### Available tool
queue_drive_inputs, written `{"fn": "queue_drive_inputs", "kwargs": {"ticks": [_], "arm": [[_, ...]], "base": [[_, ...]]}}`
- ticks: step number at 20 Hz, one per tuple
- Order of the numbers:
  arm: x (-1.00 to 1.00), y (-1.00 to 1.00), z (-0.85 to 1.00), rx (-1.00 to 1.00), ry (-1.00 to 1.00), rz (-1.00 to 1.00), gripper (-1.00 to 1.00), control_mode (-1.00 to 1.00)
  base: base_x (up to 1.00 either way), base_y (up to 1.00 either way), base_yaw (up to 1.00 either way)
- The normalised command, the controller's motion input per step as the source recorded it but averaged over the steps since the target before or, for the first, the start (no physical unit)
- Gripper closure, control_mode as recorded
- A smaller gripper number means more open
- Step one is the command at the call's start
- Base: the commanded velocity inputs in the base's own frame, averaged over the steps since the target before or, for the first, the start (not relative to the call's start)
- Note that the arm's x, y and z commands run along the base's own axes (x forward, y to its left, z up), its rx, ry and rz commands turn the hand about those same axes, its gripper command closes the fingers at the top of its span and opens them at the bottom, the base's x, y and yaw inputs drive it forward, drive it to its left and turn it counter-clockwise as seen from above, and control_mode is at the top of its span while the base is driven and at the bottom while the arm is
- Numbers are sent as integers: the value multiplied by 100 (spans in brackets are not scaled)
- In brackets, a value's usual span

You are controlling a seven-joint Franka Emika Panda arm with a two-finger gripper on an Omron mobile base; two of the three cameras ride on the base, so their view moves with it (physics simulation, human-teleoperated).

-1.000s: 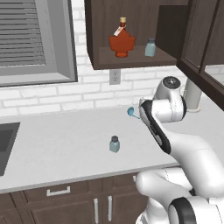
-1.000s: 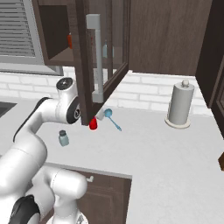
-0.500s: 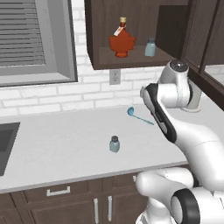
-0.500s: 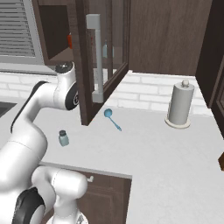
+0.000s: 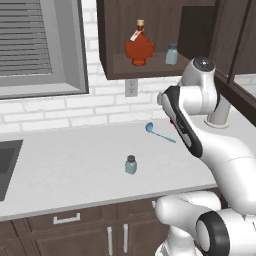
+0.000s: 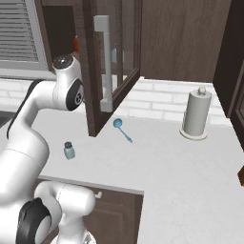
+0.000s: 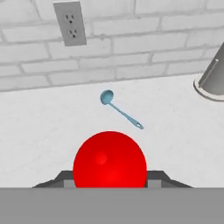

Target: Put the shaker and condiment bottle from the counter next to their counterparts in the cabinet.

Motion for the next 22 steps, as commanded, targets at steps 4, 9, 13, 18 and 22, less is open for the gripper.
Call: {"fn": "queue_drive_inputs", "kwargs": {"ticks": [4,9,13,18,22], "arm": [[0,17,28,-8,-5,10,100,-100],[0,22,19,-8,-13,12,100,-100],[0,18,21,-1,-10,7,100,-100],[-2,6,24,0,-9,8,100,-100],[0,0,26,0,-6,8,100,-100]], "base": [[0,0,0],[0,0,0],[0,0,0],[0,0,0],[0,0,0]]}}
